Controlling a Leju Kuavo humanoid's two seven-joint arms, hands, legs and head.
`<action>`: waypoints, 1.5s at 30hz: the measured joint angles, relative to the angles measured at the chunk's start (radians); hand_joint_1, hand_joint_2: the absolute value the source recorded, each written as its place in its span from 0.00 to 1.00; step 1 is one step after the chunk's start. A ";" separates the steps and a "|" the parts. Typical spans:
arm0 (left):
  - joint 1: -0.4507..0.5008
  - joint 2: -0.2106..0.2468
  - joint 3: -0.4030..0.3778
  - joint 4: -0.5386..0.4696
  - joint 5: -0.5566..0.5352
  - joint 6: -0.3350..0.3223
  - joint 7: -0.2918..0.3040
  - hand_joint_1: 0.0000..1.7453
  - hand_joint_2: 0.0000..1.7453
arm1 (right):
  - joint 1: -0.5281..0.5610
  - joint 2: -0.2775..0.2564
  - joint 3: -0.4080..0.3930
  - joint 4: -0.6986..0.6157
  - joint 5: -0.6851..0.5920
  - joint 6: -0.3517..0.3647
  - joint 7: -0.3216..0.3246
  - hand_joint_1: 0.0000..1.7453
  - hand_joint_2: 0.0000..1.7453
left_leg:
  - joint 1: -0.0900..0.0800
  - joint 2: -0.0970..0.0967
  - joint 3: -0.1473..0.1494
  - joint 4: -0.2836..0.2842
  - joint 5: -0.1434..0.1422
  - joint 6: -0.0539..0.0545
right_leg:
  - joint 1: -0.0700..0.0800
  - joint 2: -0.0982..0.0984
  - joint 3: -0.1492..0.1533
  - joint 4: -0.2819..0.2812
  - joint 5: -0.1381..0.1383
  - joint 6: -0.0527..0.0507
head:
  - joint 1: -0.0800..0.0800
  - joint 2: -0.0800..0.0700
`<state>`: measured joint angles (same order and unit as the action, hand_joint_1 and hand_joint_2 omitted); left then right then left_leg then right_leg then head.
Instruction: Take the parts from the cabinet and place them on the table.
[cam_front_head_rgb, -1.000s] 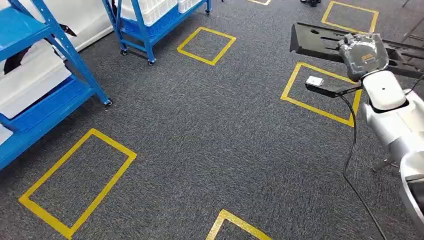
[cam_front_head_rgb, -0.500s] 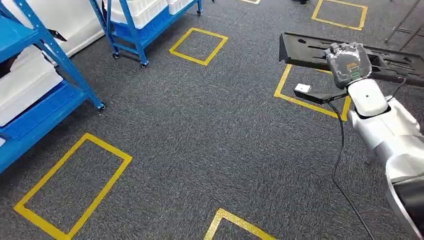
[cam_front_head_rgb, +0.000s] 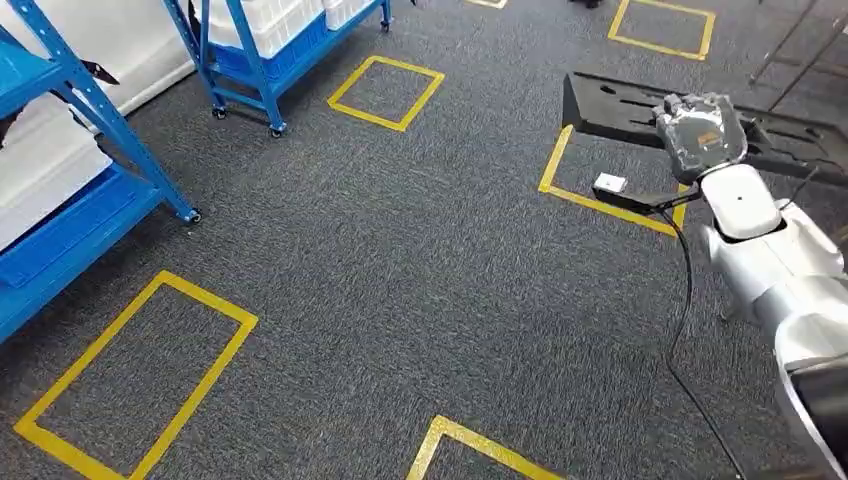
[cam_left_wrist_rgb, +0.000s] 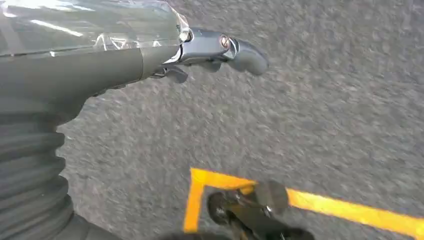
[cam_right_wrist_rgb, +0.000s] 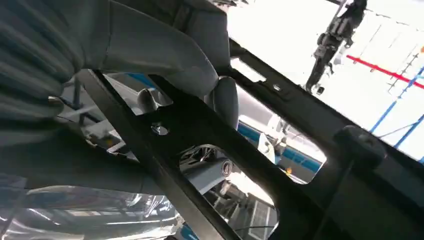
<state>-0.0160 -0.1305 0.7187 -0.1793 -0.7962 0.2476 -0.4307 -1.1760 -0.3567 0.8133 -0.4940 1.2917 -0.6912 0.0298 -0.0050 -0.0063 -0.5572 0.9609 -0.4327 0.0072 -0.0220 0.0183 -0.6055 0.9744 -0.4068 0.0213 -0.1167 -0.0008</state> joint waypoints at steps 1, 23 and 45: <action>0.000 0.001 0.000 0.000 0.000 0.004 0.002 0.00 1.00 | 0.000 -0.003 0.000 0.000 0.002 0.000 0.000 1.00 1.00 | 0.000 0.000 0.028 -0.053 0.024 0.001 | 0.000 0.000 0.030 -0.055 0.024 0.000 | 0.001 0.000; 0.003 0.012 -0.029 0.000 -0.067 0.050 0.044 0.00 1.00 | -0.016 -0.160 0.000 -0.077 -0.099 0.036 -0.057 1.00 1.00 | -0.002 -0.003 0.364 -0.691 0.321 0.017 | -0.002 -0.002 0.416 -0.775 0.361 0.027 | 0.001 0.000; -0.006 0.017 -0.047 0.000 -0.073 0.041 0.040 0.00 1.00 | 0.023 -0.202 0.006 -0.149 -0.066 0.035 0.017 1.00 1.00 | -0.013 0.028 0.090 -0.225 0.131 0.004 | -0.001 -0.023 0.171 -0.236 0.073 -0.014 | 0.001 0.000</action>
<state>-0.0223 -0.1133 0.6722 -0.1793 -0.8690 0.2888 -0.3906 -1.1530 -0.5588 0.8194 -0.6428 1.2253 -0.6565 0.0469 -0.0184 0.0221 -0.4669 0.7363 -0.3018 0.0113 -0.0230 -0.0051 -0.4341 0.7385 -0.3334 0.0075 -0.1156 -0.0008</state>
